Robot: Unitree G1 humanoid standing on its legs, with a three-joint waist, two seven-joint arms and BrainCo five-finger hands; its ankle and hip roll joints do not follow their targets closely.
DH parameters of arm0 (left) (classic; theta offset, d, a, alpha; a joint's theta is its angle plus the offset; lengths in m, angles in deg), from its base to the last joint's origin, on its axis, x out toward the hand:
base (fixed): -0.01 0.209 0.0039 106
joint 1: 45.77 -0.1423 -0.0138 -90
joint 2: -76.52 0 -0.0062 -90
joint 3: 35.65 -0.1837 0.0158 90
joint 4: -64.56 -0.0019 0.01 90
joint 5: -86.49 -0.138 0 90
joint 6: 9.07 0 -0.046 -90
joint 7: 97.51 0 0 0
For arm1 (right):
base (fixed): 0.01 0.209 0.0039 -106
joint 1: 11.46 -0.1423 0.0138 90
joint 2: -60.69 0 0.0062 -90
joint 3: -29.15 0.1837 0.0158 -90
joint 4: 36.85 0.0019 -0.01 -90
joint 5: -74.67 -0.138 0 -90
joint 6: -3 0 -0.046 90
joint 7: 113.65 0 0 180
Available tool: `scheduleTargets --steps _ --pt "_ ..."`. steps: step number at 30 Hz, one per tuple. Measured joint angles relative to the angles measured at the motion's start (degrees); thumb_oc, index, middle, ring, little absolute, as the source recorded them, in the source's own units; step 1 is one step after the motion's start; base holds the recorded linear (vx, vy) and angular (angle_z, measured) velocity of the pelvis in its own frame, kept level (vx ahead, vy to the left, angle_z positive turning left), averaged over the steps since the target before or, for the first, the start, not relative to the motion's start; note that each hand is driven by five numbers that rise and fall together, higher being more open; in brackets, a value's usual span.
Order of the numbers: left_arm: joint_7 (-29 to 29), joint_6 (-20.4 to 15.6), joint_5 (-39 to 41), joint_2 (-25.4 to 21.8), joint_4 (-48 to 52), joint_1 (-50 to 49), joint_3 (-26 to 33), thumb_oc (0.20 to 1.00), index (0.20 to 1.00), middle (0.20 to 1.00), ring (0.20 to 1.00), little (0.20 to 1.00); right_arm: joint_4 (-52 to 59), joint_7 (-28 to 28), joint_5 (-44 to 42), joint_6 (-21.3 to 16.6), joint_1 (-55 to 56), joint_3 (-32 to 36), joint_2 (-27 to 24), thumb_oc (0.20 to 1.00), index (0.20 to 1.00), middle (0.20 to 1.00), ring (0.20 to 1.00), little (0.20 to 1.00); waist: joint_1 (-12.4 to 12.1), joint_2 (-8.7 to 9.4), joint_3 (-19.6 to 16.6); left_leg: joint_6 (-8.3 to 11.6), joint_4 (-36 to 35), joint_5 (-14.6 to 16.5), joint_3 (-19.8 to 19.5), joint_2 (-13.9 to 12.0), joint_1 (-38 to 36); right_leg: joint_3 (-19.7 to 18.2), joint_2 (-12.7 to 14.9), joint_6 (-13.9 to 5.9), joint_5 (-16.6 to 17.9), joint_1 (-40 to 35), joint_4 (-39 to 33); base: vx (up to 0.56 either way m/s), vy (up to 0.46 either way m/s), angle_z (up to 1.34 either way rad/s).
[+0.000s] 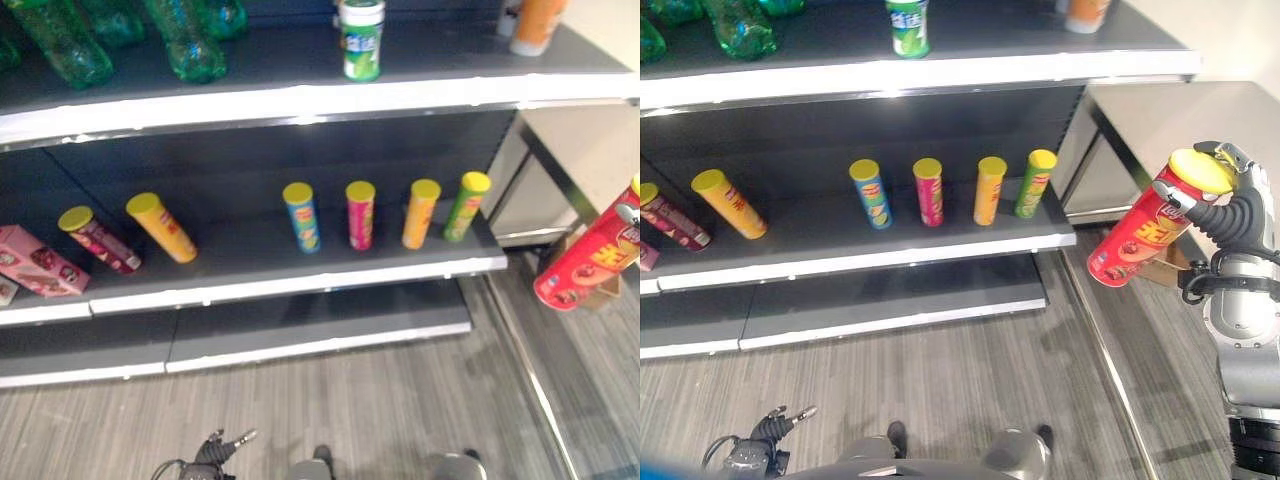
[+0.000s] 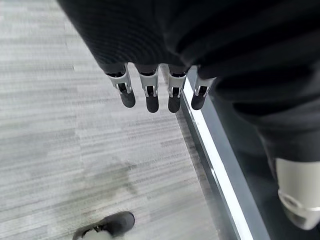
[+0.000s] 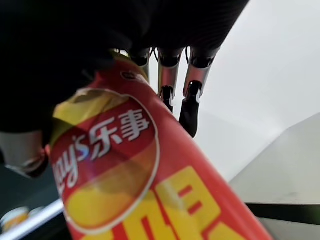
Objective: Put the goods on the table back onto the shelves and tidy them up.
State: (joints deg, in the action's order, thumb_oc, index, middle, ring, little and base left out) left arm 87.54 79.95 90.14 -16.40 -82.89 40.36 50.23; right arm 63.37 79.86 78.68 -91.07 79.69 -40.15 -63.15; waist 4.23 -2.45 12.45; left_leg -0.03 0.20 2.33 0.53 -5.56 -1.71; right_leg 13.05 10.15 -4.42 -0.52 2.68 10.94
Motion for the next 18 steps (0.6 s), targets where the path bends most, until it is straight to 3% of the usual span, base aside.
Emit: scheduleTargets --steps 1,2,3,4,5,9,11,12,14,15,18 --pt "-0.50 0.31 0.01 1.13 -0.28 0.33 -0.02 1.000 1.000 1.000 1.000 1.000 0.32 -0.29 -0.03 -0.26 -1.76 -0.68 -1.52 0.200 0.200 0.200 0.200 0.200 0.97 -0.92 0.55 0.48 -1.78 -1.21 -1.38 -0.49 -1.42 -5.32 -8.39 0.66 -1.36 0.24 -3.49 0.01 0.107 0.59" --pt "-0.77 0.29 0.01 1.68 -0.26 0.19 -0.25 1.000 1.000 1.000 1.000 1.000 0.63 -0.31 -0.03 -0.26 -2.28 -0.85 -2.11 0.200 0.200 0.200 0.200 0.200 0.95 -0.30 0.27 0.89 -2.39 -1.53 -1.45 0.25 -2.20 -6.53 -9.83 0.78 -0.64 0.01 -6.11 0.00 0.073 0.55" --pt "-1.12 0.32 0.02 2.73 0.31 -0.45 -0.55 1.000 1.000 1.000 1.000 1.000 0.84 -0.32 0.00 -0.78 -3.46 -1.02 -3.37 0.200 0.200 0.200 0.200 0.200 0.53 1.20 -0.28 0.95 -3.29 -1.52 -1.66 2.44 -3.23 -6.56 -9.94 3.38 1.35 -0.73 -9.16 0.00 0.026 0.22" --pt "-1.31 0.47 0.03 3.70 1.03 -1.05 -0.79 1.000 1.000 1.000 1.000 1.000 0.84 -0.31 -0.02 -0.81 -4.67 -1.43 -3.51 0.200 0.200 0.200 0.200 0.200 0.16 0.90 -0.49 1.14 -3.78 -2.01 -1.45 2.41 -3.59 -6.62 -9.88 2.17 2.28 -1.35 -10.39 0.01 -0.007 0.12" --pt "-1.50 0.39 0.02 4.42 2.15 -1.76 -0.99 1.000 1.000 1.000 1.000 1.000 1.31 -0.33 -0.01 -0.94 -6.28 -2.14 -4.20 0.200 0.200 0.200 0.200 0.200 0.08 0.74 -0.53 1.40 -4.26 -2.12 -1.37 2.39 -3.46 -6.11 -10.30 3.12 3.20 -2.41 -13.10 0.03 -0.023 0.05" --pt "-1.60 0.35 0.04 5.85 3.55 -1.61 -0.98 1.000 1.000 1.000 1.000 1.000 3.32 -2.33 0.64 -1.43 -10.24 -5.99 -5.82 0.200 0.200 0.200 0.200 0.200 0.07 0.70 -0.52 3.17 -4.73 -3.16 -2.38 1.89 -3.73 -4.14 -10.99 2.83 4.62 -5.18 -16.82 0.06 -0.015 0.29" --pt "-1.49 0.14 0.77 6.32 4.05 -1.61 0.93 1.000 1.000 1.000 1.000 1.000 5.40 -3.35 1.85 -1.71 -12.63 -10.42 -5.61 0.200 0.200 0.200 0.200 0.200 -1.52 2.29 0.38 5.01 4.26 -2.02 -1.36 2.84 0.86 -3.94 -9.98 3.62 3.03 -6.14 -16.77 0.01 0.041 0.31" --pt "-1.40 0.19 1.56 6.43 4.01 -0.59 1.69 1.000 1.000 1.000 1.000 1.000 7.62 -4.54 2.83 -1.76 -12.94 -12.40 -6.19 0.200 0.200 0.200 0.200 0.200 -1.31 4.82 1.51 7.18 14.46 -2.36 -0.79 4.49 6.49 -3.36 -7.68 4.35 3.12 -5.99 -17.06 0.05 0.072 0.47" --pt "-1.44 0.28 2.26 6.49 4.15 -0.83 1.68 1.000 1.000 1.000 1.000 1.000 9.89 -6.06 3.25 -3.02 -12.73 -14.31 -7.85 0.200 0.200 0.200 0.200 0.200 -2.13 4.90 2.19 8.19 17.91 -1.49 1.71 2.97 10.06 -1.25 -7.23 5.09 3.30 -6.54 -16.93 0.13 0.135 0.46" --pt "-1.24 0.44 2.48 6.14 3.01 -1.76 1.77 1.000 1.000 1.000 1.000 1.000 10.89 -7.13 4.58 -3.47 -12.73 -14.90 -6.27 0.200 0.200 0.200 0.200 0.200 -3.00 4.78 2.27 8.04 14.06 -1.54 2.88 -0.10 8.83 -1.05 -7.93 5.09 2.76 -7.09 -17.06 0.12 0.186 0.18" --pt "-0.83 0.73 2.47 5.71 1.89 -2.37 1.51 1.000 1.000 1.000 1.000 1.000 11.90 -7.79 4.77 -4.21 -13.84 -15.34 -5.41 0.200 0.200 0.200 0.200 0.200 -2.98 4.57 2.46 8.39 7.06 -1.75 -0.26 -5.11 8.36 -2.59 -8.06 5.15 2.48 -6.04 -16.93 0.13 0.256 -0.06"
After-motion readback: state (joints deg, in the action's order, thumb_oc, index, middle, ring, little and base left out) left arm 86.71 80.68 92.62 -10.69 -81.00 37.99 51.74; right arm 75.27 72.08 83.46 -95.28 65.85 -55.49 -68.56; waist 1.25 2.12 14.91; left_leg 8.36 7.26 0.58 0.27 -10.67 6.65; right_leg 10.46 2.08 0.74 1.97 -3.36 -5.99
